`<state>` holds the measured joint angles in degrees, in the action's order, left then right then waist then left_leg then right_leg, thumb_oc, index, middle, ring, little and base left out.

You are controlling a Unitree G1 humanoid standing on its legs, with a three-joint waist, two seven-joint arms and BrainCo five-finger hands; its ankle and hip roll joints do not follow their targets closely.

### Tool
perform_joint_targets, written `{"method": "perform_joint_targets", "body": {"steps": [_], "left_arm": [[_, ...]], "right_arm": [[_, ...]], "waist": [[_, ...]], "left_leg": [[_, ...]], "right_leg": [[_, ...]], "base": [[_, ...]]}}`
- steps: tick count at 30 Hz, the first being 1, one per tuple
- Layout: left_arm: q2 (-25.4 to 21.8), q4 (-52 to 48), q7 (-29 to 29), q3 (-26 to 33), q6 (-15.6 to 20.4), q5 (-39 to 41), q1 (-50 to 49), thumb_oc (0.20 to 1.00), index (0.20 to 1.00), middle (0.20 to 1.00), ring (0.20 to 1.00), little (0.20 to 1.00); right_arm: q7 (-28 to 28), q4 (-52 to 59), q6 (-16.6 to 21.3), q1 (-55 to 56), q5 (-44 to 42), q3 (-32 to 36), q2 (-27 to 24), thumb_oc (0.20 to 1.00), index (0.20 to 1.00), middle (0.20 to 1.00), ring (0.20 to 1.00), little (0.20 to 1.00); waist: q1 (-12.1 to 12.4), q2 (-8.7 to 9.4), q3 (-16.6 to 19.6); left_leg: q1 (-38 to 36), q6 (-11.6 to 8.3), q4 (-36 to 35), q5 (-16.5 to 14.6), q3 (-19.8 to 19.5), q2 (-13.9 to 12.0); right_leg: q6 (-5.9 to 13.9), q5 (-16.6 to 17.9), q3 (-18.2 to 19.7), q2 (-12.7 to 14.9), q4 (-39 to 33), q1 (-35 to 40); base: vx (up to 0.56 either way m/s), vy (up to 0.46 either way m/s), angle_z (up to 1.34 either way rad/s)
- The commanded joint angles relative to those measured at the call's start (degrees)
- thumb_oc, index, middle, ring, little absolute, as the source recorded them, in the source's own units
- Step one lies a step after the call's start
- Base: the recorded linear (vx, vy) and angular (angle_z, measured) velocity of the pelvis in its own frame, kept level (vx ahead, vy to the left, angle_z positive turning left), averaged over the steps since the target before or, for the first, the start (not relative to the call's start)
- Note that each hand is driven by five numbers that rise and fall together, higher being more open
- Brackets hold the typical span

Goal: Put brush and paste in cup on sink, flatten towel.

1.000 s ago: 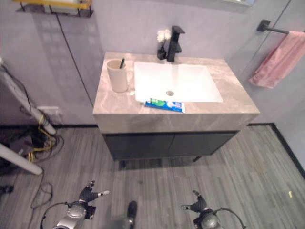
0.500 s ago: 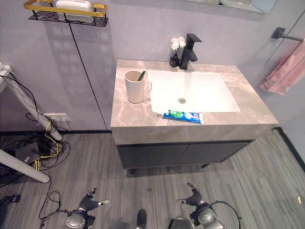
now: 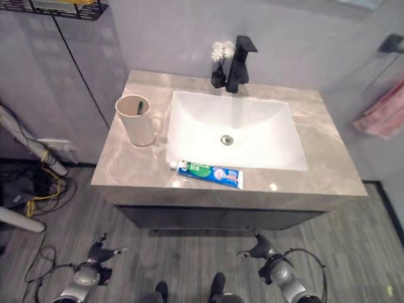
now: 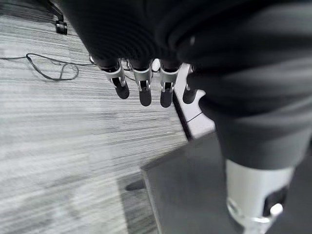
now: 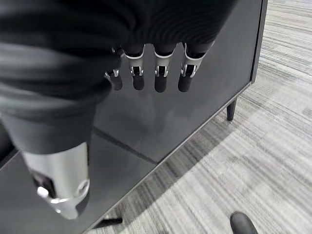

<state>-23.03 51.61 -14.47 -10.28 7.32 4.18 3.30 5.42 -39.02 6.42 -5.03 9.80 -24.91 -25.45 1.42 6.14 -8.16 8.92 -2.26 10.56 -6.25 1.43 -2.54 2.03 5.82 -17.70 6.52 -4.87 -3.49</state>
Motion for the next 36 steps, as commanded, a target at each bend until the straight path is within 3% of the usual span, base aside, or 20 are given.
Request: {"method": "perform_joint_targets", "body": {"steps": [1,3,10,16,18,20,21,22,23,25,26,27,29,32,33,36], "left_arm": [[-0.8,-0.9,-0.7,-1.6,1.5,-1.2,1.3,1.000,1.000,1.000,1.000,1.000],[-0.8,-1.1,-0.3,-1.8,1.6,-2.7,0.3,1.000,1.000,1.000,1.000,1.000],[-0.4,-1.9,0.4,-1.8,2.2,-4.4,-2.0,1.000,1.000,1.000,1.000,1.000],[-0.3,-4.3,1.3,-2.3,2.4,-6.8,-5.2,1.000,1.000,1.000,1.000,1.000],[-0.6,-5.7,1.3,-2.9,2.6,-7.2,-5.3,1.000,1.000,1.000,1.000,1.000],[-1.9,-9.6,1.9,-4.6,3.0,-8.0,-5.1,1.000,1.000,1.000,1.000,1.000],[-2.0,-9.7,1.9,-4.6,3.0,-8.0,-5.1,1.000,1.000,1.000,1.000,1.000],[-2.1,-11.5,1.6,-4.4,3.5,-7.3,-5.6,1.000,1.000,1.000,1.000,1.000],[-1.8,-11.9,0.5,-3.9,3.6,-6.4,-5.5,1.000,1.000,1.000,1.000,1.000],[-1.9,-13.5,-0.7,-3.3,3.6,-5.0,-5.7,1.000,1.000,1.000,1.000,1.000],[-1.9,-13.6,-0.7,-2.4,3.5,-4.4,-5.9,1.000,1.000,1.000,1.000,1.000],[-2.1,-12.2,-0.7,-2.3,3.1,-4.5,-5.5,1.000,1.000,1.000,1.000,1.000],[-1.9,-11.6,-0.7,-1.6,3.4,-3.5,-5.4,1.000,1.000,1.000,1.000,1.000],[-1.1,-10.0,-0.5,-2.6,3.1,-3.7,-4.0,1.000,1.000,1.000,1.000,1.000],[-0.4,-10.3,-0.4,-3.0,2.7,-4.1,-2.5,1.000,1.000,1.000,1.000,1.000],[0.0,-12.0,-0.2,-3.0,3.3,-3.5,-3.1,1.000,1.000,1.000,1.000,1.000]], "right_arm": [[1.9,1.9,1.9,1.4,0.0,2.7,-2.3,1.000,1.000,1.000,1.000,1.000],[2.1,1.5,2.0,1.5,0.6,3.2,-1.8,1.000,1.000,1.000,1.000,1.000],[2.3,2.5,2.4,3.6,4.0,4.0,-1.2,1.000,1.000,1.000,1.000,1.000],[2.1,4.2,3.2,4.6,6.1,4.1,-1.2,1.000,1.000,1.000,1.000,1.000],[2.1,5.3,3.5,4.8,6.0,4.3,-1.5,1.000,1.000,1.000,1.000,1.000],[1.7,7.6,4.2,4.9,4.7,4.7,-2.0,1.000,1.000,1.000,1.000,1.000],[1.7,7.6,4.2,4.9,4.7,4.8,-2.0,1.000,1.000,1.000,1.000,1.000],[1.8,9.4,4.4,4.1,5.9,4.3,-2.9,1.000,1.000,1.000,1.000,1.000],[2.4,9.5,4.5,1.7,6.9,3.6,-3.6,1.000,1.000,1.000,1.000,1.000],[2.4,10.8,4.2,-0.2,7.0,3.2,-4.3,1.000,1.000,1.000,1.000,1.000],[2.1,12.5,4.6,0.1,6.6,2.9,-4.1,1.000,1.000,1.000,1.000,1.000],[2.1,11.9,4.5,-0.3,6.9,1.8,-4.6,1.000,1.000,1.000,1.000,1.000],[2.3,13.0,4.9,1.5,5.7,3.0,-5.1,1.000,1.000,1.000,1.000,1.000],[2.9,13.4,4.3,3.2,5.7,4.6,-6.3,1.000,1.000,1.000,1.000,1.000],[3.5,12.9,3.9,4.7,5.3,6.2,-6.1,1.000,1.000,1.000,1.000,1.000],[4.0,12.6,3.4,5.0,6.6,6.2,-6.0,1.000,1.000,1.000,1.000,1.000]], "waist": [[0.1,-1.93,1.2],[0.6,-2.20,1.6],[-0.1,-3.73,3.1],[0.3,-3.45,2.9],[0.2,-3.21,2.1],[-0.6,-2.99,0.3],[-0.6,-2.93,0.6],[0.2,-3.06,-0.1],[2.1,-3.08,-0.5],[2.8,-2.55,-0.8],[3.0,-1.64,-0.8],[2.9,-1.39,-0.3],[2.3,-1.33,0.4],[0.6,-1.74,0.7],[-0.9,-1.98,0.6],[-1.0,-2.50,1.1]], "left_leg": [[-2.7,-3.15,-12.2,10.3,0.6,-5.2],[-4.2,-2.64,-13.8,9.8,-1.7,-4.7],[-8.5,-2.00,-15.6,8.8,0.7,-3.8],[-10.4,-0.60,-15.5,6.9,1.7,-2.9],[-10.2,0.12,-14.5,6.6,1.1,-2.5],[-6.8,1.24,-10.5,5.9,-1.5,-1.8],[-6.4,1.25,-10.4,6.0,-1.4,-1.7],[-4.4,1.00,-8.3,5.4,-1.9,-1.8],[-3.7,0.36,-7.7,5.3,-1.5,-2.9],[-3.8,-0.50,-7.7,5.0,-1.5,-4.8],[-4.3,-1.76,-8.8,6.2,-1.5,-6.1],[-4.3,-3.80,-12.5,9.9,-3.0,-9.4],[-4.2,-5.00,-15.4,12.6,-4.6,-11.4],[-2.4,-4.87,-15.4,14.0,-4.1,-11.2],[-1.9,-3.56,-12.7,11.6,1.4,-8.2],[-1.5,-3.13,-12.1,10.6,4.1,-6.0]], "right_leg": [[6.87,-0.5,0.5,3.0,5.9,-2.0],[6.99,-0.5,1.3,2.9,5.2,-0.9],[8.01,0.9,2.1,4.6,4.0,1.1],[9.14,1.3,3.2,5.8,5.2,1.2],[9.26,0.8,5.5,5.6,8.5,-0.3],[9.55,-0.6,13.3,3.2,15.3,-3.6],[9.54,-0.4,13.4,3.2,15.3,-4.0],[9.24,-0.5,13.9,5.2,12.6,-4.1],[9.32,2.2,9.7,9.4,10.5,-4.6],[9.35,4.1,6.5,11.0,7.3,-3.6],[9.44,2.8,6.0,9.7,6.7,-3.1],[8.63,-1.2,6.4,5.9,7.4,-3.6],[8.00,-1.8,4.1,4.3,7.4,-3.5],[8.28,-1.3,1.3,4.3,5.8,-2.0],[8.48,-0.5,-0.8,5.2,3.8,-0.7],[8.33,0.5,-0.5,5.2,2.9,-1.0]], "base": [[0.06,0.020,-0.04],[0.10,0.043,-0.22],[0.07,0.117,-0.23],[0.04,0.089,-0.09],[-0.03,0.097,-0.17],[-0.09,0.007,-0.05],[-0.08,-0.083,0.09],[-0.09,-0.182,0.34],[-0.07,-0.260,0.36],[0.04,-0.309,-0.09],[0.10,-0.513,-0.35],[0.08,-0.483,-0.24],[0.07,-0.330,0.28],[0.02,-0.163,0.98],[-0.03,-0.094,0.48],[-0.03,0.016,0.85]]}}
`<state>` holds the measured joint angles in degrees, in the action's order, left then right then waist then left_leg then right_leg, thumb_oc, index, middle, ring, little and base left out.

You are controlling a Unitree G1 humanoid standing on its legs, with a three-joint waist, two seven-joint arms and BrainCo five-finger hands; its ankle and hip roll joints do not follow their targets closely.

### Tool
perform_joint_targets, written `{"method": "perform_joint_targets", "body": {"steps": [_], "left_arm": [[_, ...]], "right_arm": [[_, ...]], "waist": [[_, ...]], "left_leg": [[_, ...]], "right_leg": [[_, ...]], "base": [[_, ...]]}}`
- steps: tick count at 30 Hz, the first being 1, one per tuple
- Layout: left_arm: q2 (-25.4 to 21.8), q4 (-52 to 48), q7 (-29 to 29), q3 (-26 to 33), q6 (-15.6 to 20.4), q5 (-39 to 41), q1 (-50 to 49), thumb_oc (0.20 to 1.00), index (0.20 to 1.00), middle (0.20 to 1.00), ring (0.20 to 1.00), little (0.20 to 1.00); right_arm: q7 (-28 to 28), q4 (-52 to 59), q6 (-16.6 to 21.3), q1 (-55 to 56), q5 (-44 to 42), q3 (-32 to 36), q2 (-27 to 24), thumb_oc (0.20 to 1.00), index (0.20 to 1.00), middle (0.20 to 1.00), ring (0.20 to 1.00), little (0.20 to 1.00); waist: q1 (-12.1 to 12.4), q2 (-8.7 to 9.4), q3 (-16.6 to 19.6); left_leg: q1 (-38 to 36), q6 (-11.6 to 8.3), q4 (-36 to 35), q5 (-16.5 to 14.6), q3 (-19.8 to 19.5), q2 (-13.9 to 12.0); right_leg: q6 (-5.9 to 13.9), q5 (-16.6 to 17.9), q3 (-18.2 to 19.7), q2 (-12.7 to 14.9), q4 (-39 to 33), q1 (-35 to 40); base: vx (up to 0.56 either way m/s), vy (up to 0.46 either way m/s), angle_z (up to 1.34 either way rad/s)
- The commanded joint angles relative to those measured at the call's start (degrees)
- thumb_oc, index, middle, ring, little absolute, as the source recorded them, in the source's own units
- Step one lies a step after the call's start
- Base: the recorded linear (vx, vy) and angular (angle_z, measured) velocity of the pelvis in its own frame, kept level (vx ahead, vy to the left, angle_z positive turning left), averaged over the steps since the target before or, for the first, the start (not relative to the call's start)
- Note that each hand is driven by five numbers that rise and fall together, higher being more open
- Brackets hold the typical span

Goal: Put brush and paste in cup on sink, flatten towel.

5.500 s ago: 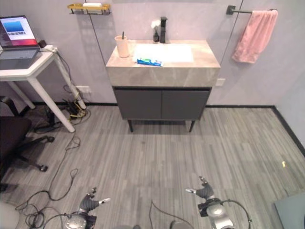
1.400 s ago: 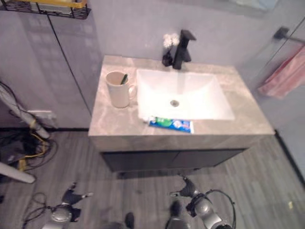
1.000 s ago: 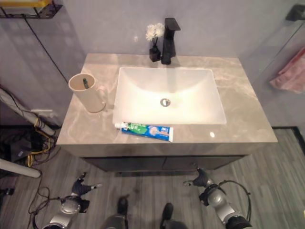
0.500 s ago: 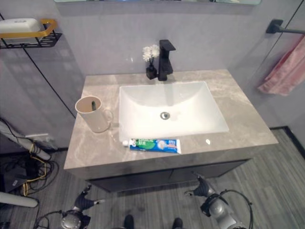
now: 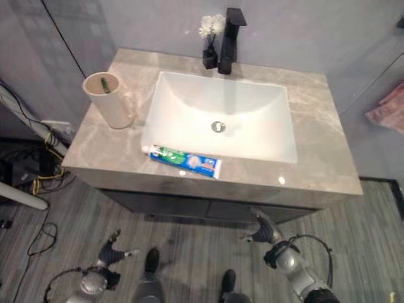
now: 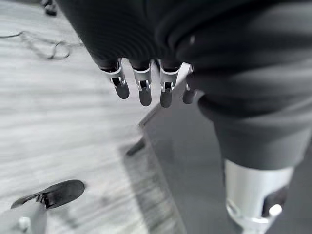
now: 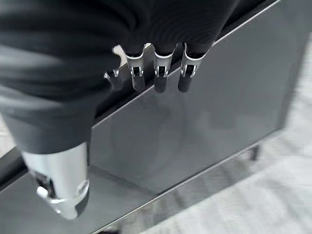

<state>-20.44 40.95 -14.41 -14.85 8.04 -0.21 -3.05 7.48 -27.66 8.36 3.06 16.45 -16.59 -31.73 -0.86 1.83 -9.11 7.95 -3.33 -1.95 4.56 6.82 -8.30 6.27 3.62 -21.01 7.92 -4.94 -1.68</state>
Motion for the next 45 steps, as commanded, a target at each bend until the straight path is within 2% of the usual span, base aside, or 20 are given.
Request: {"method": "perform_joint_targets", "body": {"steps": [1,4,9,13,14,16,18,19,22,25,26,30,37,40,42,45], "left_arm": [[-2.7,-1.4,-0.2,1.8,2.7,0.7,2.8,1.000,1.000,1.000,1.000,1.000],[-2.9,-1.5,-0.1,1.9,2.6,-0.1,2.4,1.000,1.000,1.000,1.000,1.000],[-4.0,-1.3,-0.3,4.1,2.6,-0.8,-0.3,1.000,1.000,1.000,1.000,1.000],[-7.0,-5.6,0.5,4.4,3.1,-6.4,-2.9,1.000,1.000,1.000,1.000,1.000],[-7.0,-5.7,0.5,4.5,3.1,-6.4,-3.0,1.000,1.000,1.000,1.000,1.000],[-10.3,-10.6,3.9,3.3,2.9,-7.6,-5.7,1.000,1.000,1.000,1.000,1.000],[-10.5,-10.8,4.0,3.4,2.8,-7.6,-5.8,1.000,1.000,1.000,1.000,1.000],[-15.2,-16.9,9.9,1.9,2.1,-9.6,-8.1,1.000,1.000,1.000,1.000,1.000],[-22.5,-28.6,17.1,3.1,2.4,-7.4,-12.3,1.000,1.000,1.000,1.000,1.000],[-27.0,-39.3,22.1,2.8,2.9,-2.3,-12.6,1.000,1.000,1.000,1.000,1.000],[-29.0,-45.0,24.2,1.6,3.1,1.2,-11.8,1.000,1.000,1.000,1.000,1.000],[-30.7,-50.6,26.0,-0.6,3.4,5.7,-7.6,1.000,1.000,1.000,1.000,1.000],[-30.6,-56.8,24.5,-3.3,5.1,7.4,4.5,1.000,1.000,1.000,1.000,1.000],[-31.2,-60.4,18.0,1.2,7.5,1.1,11.0,1.000,1.000,1.000,1.000,1.000],[-31.2,-60.7,16.9,2.1,7.6,0.0,11.4,1.000,1.000,1.000,1.000,1.000],[-33.0,-60.8,14.1,6.5,8.0,-1.7,12.5,1.000,1.000,1.000,1.000,1.000]], "right_arm": [[1.9,1.1,1.4,-3.2,0.4,-2.2,0.3,1.000,1.000,1.000,1.000,1.000],[2.0,1.4,1.3,-2.5,0.8,-1.3,0.5,1.000,1.000,1.000,1.000,1.000],[0.9,2.4,1.7,-1.7,1.8,-2.0,2.2,1.000,1.000,1.000,1.000,1.000],[0.8,2.2,2.5,-1.8,2.3,-2.1,2.6,1.000,1.000,1.000,1.000,1.000],[0.8,2.2,2.5,-1.8,2.3,-2.1,2.7,1.000,1.000,1.000,1.000,1.000],[0.4,0.2,1.9,-2.2,1.3,-1.9,2.8,1.000,1.000,1.000,1.000,1.000],[0.4,0.1,2.0,-2.2,1.2,-1.9,2.9,1.000,1.000,1.000,1.000,1.000],[-2.5,-5.0,-0.3,-3.3,0.3,-2.6,3.2,1.000,1.000,1.000,1.000,1.000],[-3.1,-10.4,-1.1,-3.7,-2.4,-1.6,2.9,1.000,1.000,1.000,1.000,1.000],[-3.7,-14.3,-2.0,-4.2,-3.7,-1.2,3.2,1.000,1.000,1.000,1.000,1.000],[-3.2,-21.8,-2.7,-5.7,-5.1,-1.3,5.0,1.000,1.000,1.000,1.000,1.000],[-3.9,-31.0,-3.0,-8.0,-8.0,-2.8,8.3,1.000,1.000,1.000,1.000,1.000],[-4.5,-37.6,-3.0,-8.0,-9.1,-4.0,10.3,1.000,1.000,1.000,1.000,1.000],[-5.0,-38.0,-2.9,-7.2,-11.5,-3.3,11.5,1.000,1.000,1.000,1.000,1.000],[-4.9,-37.8,-2.9,-6.9,-11.9,-3.0,11.6,1.000,1.000,1.000,1.000,1.000],[-5.1,-35.4,-3.1,-5.4,-11.7,-3.0,11.1,1.000,1.000,1.000,1.000,1.000]], "waist": [[1.5,1.67,2.7],[1.3,1.42,3.4],[1.8,1.05,4.1],[2.5,0.84,4.3],[2.5,0.88,4.4],[2.8,0.40,4.6],[2.8,0.44,4.6],[2.8,0.16,4.7],[2.5,-0.43,4.7],[2.1,-0.62,5.0],[2.1,-0.58,5.4],[2.0,-0.22,5.8],[2.4,-0.11,7.1],[2.4,0.18,7.4],[2.4,0.19,7.4],[2.2,0.17,7.5]], "left_leg": [[-1.1,-1.68,-0.5,-0.3,-2.0,0.3],[-2.3,-1.71,-1.7,-0.1,-1.2,0.2],[-5.6,-0.75,-2.5,-1.8,-0.4,1.2],[-7.3,-0.35,-2.7,-2.6,0.3,1.9],[-7.3,-0.34,-2.7,-2.7,0.4,1.9],[-7.5,-0.49,-3.0,-2.5,0.5,1.8],[-7.5,-0.50,-3.0,-2.5,0.5,1.8],[-7.3,-0.93,-3.0,-2.5,0.3,1.4],[-6.5,-1.77,-3.0,-1.8,-0.3,0.6],[-5.8,-2.33,-3.0,-1.4,-1.1,0.1],[-5.8,-2.39,-3.0,-1.5,-1.3,0.0],[-5.9,-2.53,-3.0,-1.6,-0.7,-0.1],[-5.5,-3.00,-3.0,-1.9,-0.2,-0.4],[-5.7,-3.35,-3.0,-2.0,-0.2,-0.6],[-5.7,-3.41,-3.0,-2.0,-0.3,-0.7],[-5.6,-3.63,-3.0,-2.0,-0.3,-0.8]], "right_leg": [[4.06,2.8,3.3,3.7,2.6,-2.7],[4.35,3.2,3.4,4.2,2.3,-1.6],[5.29,3.9,4.4,6.3,2.7,-0.2],[6.15,4.9,5.2,7.3,2.4,0.3],[6.16,4.9,5.3,7.3,2.3,0.3],[6.38,5.2,5.3,7.4,2.0,0.4],[6.37,5.2,5.3,7.4,1.9,0.4],[6.39,5.1,5.0,7.3,1.8,0.5],[6.32,4.7,4.5,6.9,1.6,0.8],[6.33,4.6,3.9,6.7,1.3,1.0],[6.36,4.8,3.6,6.5,0.9,1.3],[6.40,5.2,4.2,6.3,0.5,1.0],[6.80,5.2,4.4,6.6,-0.1,0.0],[6.65,4.9,4.6,6.4,-0.1,0.2],[6.61,4.8,4.5,6.4,-0.1,0.3],[6.62,4.7,4.5,6.3,-0.1,0.3]], "base": [[0.06,0.075,0.25],[0.07,0.053,-0.45],[0.07,0.121,-0.09],[0.02,0.068,-0.16],[0.00,0.040,-0.12],[-0.01,0.023,-0.07],[0.00,0.000,0.00],[0.00,0.000,0.00],[-0.01,-0.007,0.01],[0.00,-0.034,0.19],[0.03,-0.034,0.33],[0.01,-0.017,0.11],[0.00,-0.008,-0.12],[0.04,-0.019,-0.01],[0.00,0.000,0.00],[0.00,0.000,0.00]]}}
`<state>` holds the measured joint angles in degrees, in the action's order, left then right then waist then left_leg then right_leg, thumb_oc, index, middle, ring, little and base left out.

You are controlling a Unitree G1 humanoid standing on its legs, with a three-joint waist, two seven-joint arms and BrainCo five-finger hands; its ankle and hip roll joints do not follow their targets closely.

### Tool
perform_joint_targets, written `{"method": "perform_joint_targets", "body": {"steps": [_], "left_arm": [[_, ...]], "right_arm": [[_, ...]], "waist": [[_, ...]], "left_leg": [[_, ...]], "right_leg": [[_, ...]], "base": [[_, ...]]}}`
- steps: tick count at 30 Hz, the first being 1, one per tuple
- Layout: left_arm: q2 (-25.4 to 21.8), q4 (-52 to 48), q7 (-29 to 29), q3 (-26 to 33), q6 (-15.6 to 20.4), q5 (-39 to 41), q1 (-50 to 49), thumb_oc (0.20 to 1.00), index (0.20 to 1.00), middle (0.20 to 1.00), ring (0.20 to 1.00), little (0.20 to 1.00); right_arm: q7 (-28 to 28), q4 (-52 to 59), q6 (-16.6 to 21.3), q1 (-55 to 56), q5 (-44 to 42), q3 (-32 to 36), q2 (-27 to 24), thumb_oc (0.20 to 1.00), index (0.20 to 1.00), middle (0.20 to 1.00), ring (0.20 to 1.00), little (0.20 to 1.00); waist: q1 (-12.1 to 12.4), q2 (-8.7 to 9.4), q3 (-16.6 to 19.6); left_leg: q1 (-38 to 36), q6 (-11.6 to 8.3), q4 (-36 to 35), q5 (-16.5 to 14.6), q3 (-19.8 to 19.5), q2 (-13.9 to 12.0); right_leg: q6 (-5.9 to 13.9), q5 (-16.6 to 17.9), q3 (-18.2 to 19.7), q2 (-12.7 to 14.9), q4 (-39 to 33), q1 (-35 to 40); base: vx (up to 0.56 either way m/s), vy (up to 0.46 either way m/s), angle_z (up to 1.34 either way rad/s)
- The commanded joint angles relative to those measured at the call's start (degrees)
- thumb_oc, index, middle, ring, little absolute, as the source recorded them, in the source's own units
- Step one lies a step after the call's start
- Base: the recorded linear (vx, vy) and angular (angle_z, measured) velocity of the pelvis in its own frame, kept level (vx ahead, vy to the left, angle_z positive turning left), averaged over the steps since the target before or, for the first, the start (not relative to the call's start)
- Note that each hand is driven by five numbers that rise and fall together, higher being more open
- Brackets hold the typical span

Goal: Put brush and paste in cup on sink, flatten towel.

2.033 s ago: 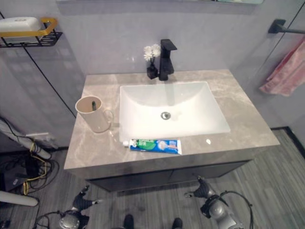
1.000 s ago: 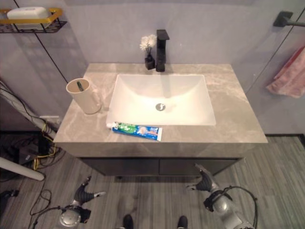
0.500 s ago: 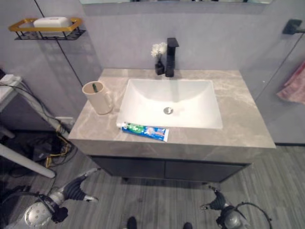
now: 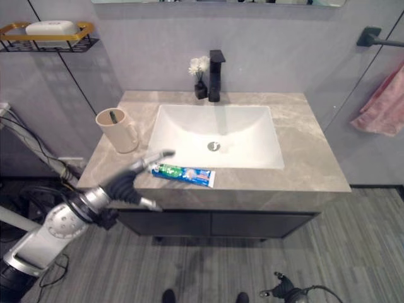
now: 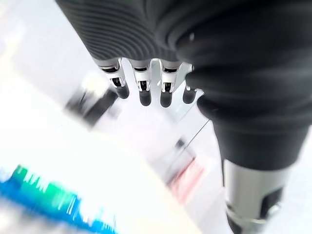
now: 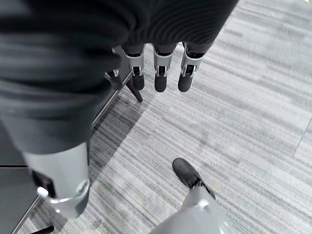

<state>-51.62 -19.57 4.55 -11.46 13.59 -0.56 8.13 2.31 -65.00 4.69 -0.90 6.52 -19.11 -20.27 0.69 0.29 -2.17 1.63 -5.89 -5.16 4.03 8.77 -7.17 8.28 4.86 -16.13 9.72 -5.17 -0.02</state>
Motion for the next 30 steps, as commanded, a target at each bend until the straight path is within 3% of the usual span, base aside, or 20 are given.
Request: {"method": "perform_joint_targets", "body": {"steps": [1,2,10,18,30], "left_arm": [[-2.8,1.2,-5.4,3.5,2.3,-1.6,1.9,1.000,1.000,1.000,1.000,1.000],[-5.2,3.2,-5.9,4.1,2.0,-3.3,3.3,1.000,1.000,1.000,1.000,1.000],[-9.2,16.8,-6.2,-2.5,1.1,-6.4,9.9,1.000,1.000,1.000,1.000,1.000],[-7.3,26.1,-7.6,-5.3,-0.2,-7.8,12.5,1.000,1.000,1.000,1.000,1.000],[-6.5,27.4,-7.5,-4.0,-0.5,-9.4,12.0,1.000,1.000,1.000,1.000,1.000]], "right_arm": [[0.1,2.3,0.5,-1.3,-1.8,-0.4,-0.6,1.000,1.000,1.000,1.000,1.000],[-0.1,3.2,0.4,-1.2,-1.5,-0.5,-1.0,1.000,1.000,1.000,1.000,1.000],[-0.1,6.4,0.2,-1.0,-0.8,0.2,-3.9,1.000,1.000,1.000,1.000,1.000],[0.4,13.5,0.4,-0.3,0.2,1.7,-6.6,1.000,1.000,1.000,1.000,1.000],[-0.5,15.9,0.5,2.7,2.9,1.8,-7.3,1.000,1.000,1.000,1.000,1.000]], "waist": [[0.6,1.64,0.5],[0.5,1.47,0.5],[-0.3,0.99,-0.4],[-1.3,0.34,-1.7],[-2.1,0.73,-2.1]], "left_leg": [[0.8,-1.11,0.2,-1.4,-2.2,-2.0],[1.0,-1.26,0.2,-1.3,-2.1,-2.0],[2.9,-1.44,0.2,-0.7,-1.9,-2.1],[6.6,-1.32,0.2,0.3,-1.9,-1.9],[7.0,-1.29,0.2,0.1,-1.4,-2.1]], "right_leg": [[4.63,3.5,-0.3,4.5,0.2,-1.5],[4.72,3.6,-0.1,4.5,0.2,-1.7],[5.06,4.2,0.2,4.6,0.2,-3.6],[5.38,5.8,1.3,4.8,0.2,-8.4],[5.47,5.7,1.9,5.0,0.2,-9.2]], "base": [[0.00,0.000,0.00],[0.00,0.000,0.00],[0.00,0.008,-0.01],[-0.02,0.035,-0.09],[0.02,0.010,-0.06]]}}
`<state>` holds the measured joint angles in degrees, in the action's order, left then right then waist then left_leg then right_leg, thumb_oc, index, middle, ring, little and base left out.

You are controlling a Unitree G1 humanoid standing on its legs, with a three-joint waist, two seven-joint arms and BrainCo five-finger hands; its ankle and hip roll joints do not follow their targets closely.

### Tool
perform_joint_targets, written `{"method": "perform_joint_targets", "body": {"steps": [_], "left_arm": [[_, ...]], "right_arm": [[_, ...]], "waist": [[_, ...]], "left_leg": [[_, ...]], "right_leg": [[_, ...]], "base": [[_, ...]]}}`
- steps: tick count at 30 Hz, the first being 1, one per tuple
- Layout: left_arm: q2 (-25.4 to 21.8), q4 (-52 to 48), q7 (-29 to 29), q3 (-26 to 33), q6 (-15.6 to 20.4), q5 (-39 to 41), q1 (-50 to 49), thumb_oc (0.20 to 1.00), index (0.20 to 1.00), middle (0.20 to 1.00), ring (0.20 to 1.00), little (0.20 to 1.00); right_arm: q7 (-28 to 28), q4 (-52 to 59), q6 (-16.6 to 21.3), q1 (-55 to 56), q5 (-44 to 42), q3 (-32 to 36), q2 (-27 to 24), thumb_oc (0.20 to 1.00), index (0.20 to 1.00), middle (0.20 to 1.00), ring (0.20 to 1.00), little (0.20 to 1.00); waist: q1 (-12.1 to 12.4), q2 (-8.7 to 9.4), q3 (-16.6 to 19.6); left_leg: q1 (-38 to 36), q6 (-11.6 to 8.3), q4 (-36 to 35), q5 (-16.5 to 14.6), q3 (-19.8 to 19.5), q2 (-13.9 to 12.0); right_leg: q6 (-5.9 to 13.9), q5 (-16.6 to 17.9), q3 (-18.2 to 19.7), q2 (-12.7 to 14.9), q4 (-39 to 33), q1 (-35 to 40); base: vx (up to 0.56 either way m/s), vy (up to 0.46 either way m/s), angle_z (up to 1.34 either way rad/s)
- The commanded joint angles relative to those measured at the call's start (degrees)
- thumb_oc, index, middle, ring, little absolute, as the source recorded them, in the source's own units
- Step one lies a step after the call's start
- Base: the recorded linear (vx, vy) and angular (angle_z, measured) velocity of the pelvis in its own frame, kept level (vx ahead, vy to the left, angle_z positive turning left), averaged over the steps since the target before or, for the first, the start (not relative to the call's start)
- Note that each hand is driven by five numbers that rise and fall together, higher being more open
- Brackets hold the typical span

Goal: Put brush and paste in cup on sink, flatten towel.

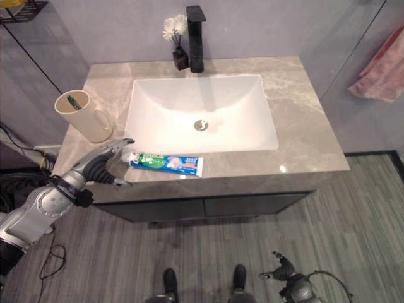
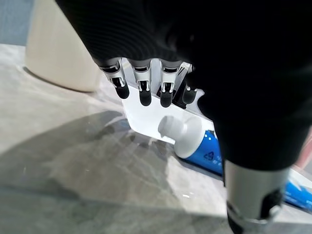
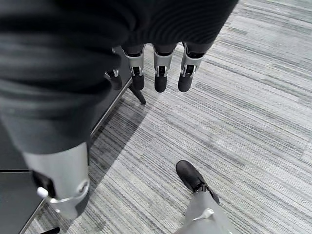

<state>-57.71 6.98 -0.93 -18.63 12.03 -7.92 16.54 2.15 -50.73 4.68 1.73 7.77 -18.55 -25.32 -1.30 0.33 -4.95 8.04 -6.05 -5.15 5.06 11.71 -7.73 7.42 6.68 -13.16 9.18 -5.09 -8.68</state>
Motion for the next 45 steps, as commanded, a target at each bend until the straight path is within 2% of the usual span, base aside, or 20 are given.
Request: {"method": "perform_joint_targets", "body": {"steps": [1,9,14,15,20,45], "left_arm": [[-0.2,0.9,-2.0,3.4,1.0,-2.1,3.4,1.000,1.000,1.000,1.000,1.000],[0.7,0.8,-2.1,3.3,1.0,-1.8,3.9,1.000,1.000,1.000,1.000,1.000],[4.0,0.9,-2.3,4.8,0.6,4.6,2.4,1.000,1.000,1.000,1.000,1.000],[5.5,1.1,-1.7,5.2,0.5,7.9,1.9,1.000,1.000,1.000,1.000,1.000],[6.2,1.1,-0.3,5.6,0.4,12.5,1.1,1.000,1.000,1.000,1.000,1.000],[6.1,3.5,0.9,2.8,-0.3,13.7,4.0,1.000,1.000,1.000,1.000,1.000]], "right_arm": [[-0.5,2.1,0.6,0.4,2.0,1.1,-2.3,1.000,1.000,1.000,1.000,1.000],[-0.9,2.2,0.6,1.1,3.0,0.6,-2.4,1.000,1.000,1.000,1.000,1.000],[-0.8,2.1,0.3,1.1,3.3,0.3,-2.3,1.000,1.000,1.000,1.000,1.000],[-1.0,2.3,0.1,1.5,3.3,0.3,-2.3,1.000,1.000,1.000,1.000,1.000],[-1.4,0.9,0.0,1.5,3.9,-0.3,-2.2,1.000,1.000,1.000,1.000,1.000],[-2.5,2.5,-0.1,1.7,4.8,-1.8,-2.8,1.000,1.000,1.000,1.000,1.000]], "waist": [[-0.2,0.67,0.7],[-0.4,0.63,0.7],[-0.5,0.63,0.8],[-0.6,0.66,0.9],[-0.6,0.68,1.1],[-0.9,1.02,0.6]], "left_leg": [[0.5,-1.20,0.1,-0.9,-4.2,-1.6],[0.6,-1.28,0.1,-1.0,-4.1,-1.8],[0.6,-1.20,0.1,-0.9,-3.9,-1.7],[0.4,-1.20,0.1,-0.9,-3.8,-1.8],[0.0,-1.27,0.1,-1.0,-3.8,-1.9],[0.7,-1.33,0.1,-0.9,-4.1,-2.1]], "right_leg": [[6.33,3.9,-1.0,5.5,0.1,-0.6],[6.32,3.7,-1.1,5.4,0.1,-0.8],[6.25,3.7,-1.0,5.3,0.1,-1.0],[6.22,3.7,-0.8,5.3,0.1,-1.0],[6.14,3.5,-0.8,5.2,0.1,-0.6],[6.18,3.4,-0.7,4.9,0.1,-1.4]], "base": [[0.01,0.000,-0.03],[0.00,0.000,0.00],[0.01,0.000,0.00],[0.04,0.003,-0.02],[0.02,0.000,-0.01],[0.00,0.000,0.00]]}}
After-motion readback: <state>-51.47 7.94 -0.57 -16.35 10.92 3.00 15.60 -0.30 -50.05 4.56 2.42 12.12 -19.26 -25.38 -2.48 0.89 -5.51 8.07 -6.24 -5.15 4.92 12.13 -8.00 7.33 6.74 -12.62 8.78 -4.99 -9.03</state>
